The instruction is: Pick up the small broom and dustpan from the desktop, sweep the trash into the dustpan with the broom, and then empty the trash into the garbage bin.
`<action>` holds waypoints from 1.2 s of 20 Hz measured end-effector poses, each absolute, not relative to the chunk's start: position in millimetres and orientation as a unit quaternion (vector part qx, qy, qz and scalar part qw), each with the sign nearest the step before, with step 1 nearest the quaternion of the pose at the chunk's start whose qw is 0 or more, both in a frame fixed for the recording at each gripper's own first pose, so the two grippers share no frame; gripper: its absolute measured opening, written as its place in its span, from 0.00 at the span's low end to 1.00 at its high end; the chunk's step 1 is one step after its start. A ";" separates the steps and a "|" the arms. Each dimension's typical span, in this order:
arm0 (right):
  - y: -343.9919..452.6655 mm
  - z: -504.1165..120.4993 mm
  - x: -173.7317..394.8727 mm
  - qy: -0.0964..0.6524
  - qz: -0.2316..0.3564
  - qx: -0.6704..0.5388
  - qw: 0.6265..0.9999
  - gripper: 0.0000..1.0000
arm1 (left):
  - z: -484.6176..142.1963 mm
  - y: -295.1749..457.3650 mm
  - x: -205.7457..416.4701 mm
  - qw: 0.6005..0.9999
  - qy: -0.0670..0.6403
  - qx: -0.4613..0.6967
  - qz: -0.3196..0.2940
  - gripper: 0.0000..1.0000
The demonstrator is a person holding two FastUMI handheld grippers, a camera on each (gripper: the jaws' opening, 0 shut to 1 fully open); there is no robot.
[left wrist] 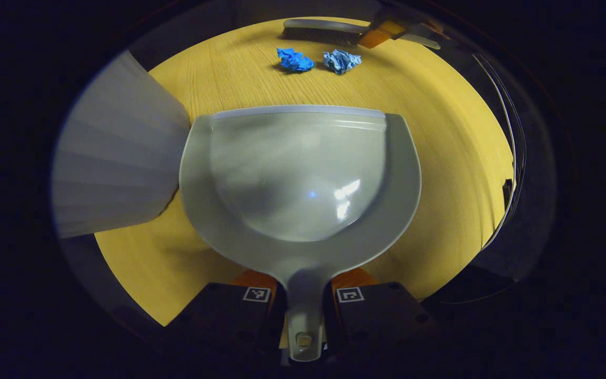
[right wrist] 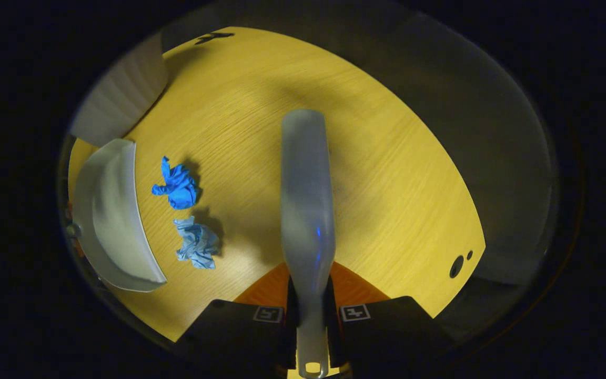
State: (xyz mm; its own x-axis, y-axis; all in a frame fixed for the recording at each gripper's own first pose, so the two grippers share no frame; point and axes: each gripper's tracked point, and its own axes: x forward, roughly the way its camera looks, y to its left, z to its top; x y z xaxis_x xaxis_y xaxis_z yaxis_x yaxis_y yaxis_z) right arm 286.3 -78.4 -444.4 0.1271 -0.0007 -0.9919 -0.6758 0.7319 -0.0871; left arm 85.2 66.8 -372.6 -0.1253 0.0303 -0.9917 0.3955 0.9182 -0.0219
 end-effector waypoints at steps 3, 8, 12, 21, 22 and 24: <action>-68.4 -447.9 267.2 0.619 0.270 -0.322 0.663 0.36 | -374.0 68.5 93.1 0.645 0.732 0.156 -0.154 0.29; -24.3 -438.6 207.2 0.632 0.361 -0.293 0.621 0.26 | -375.2 67.1 100.8 0.662 0.702 0.180 -0.192 0.29; -4.8 -420.7 143.2 0.689 0.401 -0.184 0.574 0.26 | -378.9 70.9 83.5 0.673 0.683 0.170 -0.225 0.29; -35.0 -393.9 199.9 0.667 0.329 -0.033 0.668 0.26 | -302.0 81.7 25.3 0.732 0.629 0.122 -0.230 0.29; -50.2 -399.3 205.7 0.663 0.320 -0.021 0.677 0.26 | -287.4 75.4 17.7 0.735 0.625 0.112 -0.240 0.29; -72.5 -418.7 213.2 0.665 0.296 0.011 0.685 0.25 | -256.5 69.0 4.5 0.742 0.612 0.104 -0.253 0.29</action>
State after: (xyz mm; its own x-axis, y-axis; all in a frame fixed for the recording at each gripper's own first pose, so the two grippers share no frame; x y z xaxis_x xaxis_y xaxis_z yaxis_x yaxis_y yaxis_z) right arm 213.2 -72.5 -418.7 -0.0603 0.4208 -0.9052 -0.3907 0.8245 0.4093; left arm 4.5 69.0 -256.5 0.1217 -0.2480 -0.9611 0.5028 0.8502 -0.1557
